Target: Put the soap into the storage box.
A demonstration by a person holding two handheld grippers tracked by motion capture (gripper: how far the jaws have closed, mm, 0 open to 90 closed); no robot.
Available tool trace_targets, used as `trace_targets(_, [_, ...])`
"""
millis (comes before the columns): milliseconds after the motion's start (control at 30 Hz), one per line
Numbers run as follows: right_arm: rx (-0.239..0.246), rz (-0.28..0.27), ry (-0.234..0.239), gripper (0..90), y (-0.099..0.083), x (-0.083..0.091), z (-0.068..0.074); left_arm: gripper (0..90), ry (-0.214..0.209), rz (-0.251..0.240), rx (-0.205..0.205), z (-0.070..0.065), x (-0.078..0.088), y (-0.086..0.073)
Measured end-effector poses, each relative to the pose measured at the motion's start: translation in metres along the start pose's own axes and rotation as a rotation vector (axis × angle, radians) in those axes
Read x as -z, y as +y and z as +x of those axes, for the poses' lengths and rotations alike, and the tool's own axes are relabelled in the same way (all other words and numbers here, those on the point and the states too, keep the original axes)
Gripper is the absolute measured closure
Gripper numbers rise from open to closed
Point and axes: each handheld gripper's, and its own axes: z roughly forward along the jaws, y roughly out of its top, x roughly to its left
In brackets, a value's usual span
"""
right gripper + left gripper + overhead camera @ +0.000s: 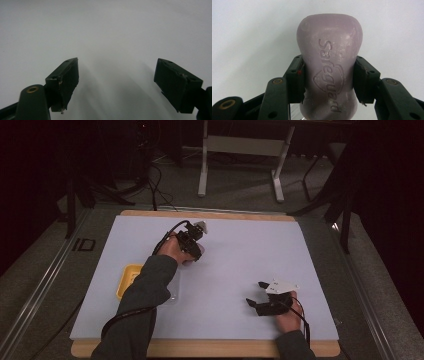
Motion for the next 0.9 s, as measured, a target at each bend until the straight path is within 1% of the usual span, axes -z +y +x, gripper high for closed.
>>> trace_targets(367, [0.0, -0.001, 0.0, 19.6, 0.0, 0.0, 0.0, 49.9, 0.002, -0.018, 0.025, 0.007, 0.01, -0.009])
trace_targets(467, [0.0, -0.002, -0.001, 19.6, 0.0, 0.0, 0.0, 49.9, 0.003, -0.022, 0.023, 0.009, 0.013, -0.011])
trace_targets(767, [0.0, -0.002, -0.003, 19.6, 0.0, 0.0, 0.0, 49.9, -0.002, -0.029, 0.036, 0.011, 0.017, -0.016])
trace_targets(900, [0.0, -0.002, -0.003, 19.6, 0.0, 0.0, 0.0, 49.9, -0.004, -0.044, 0.045, 0.012, 0.019, -0.019])
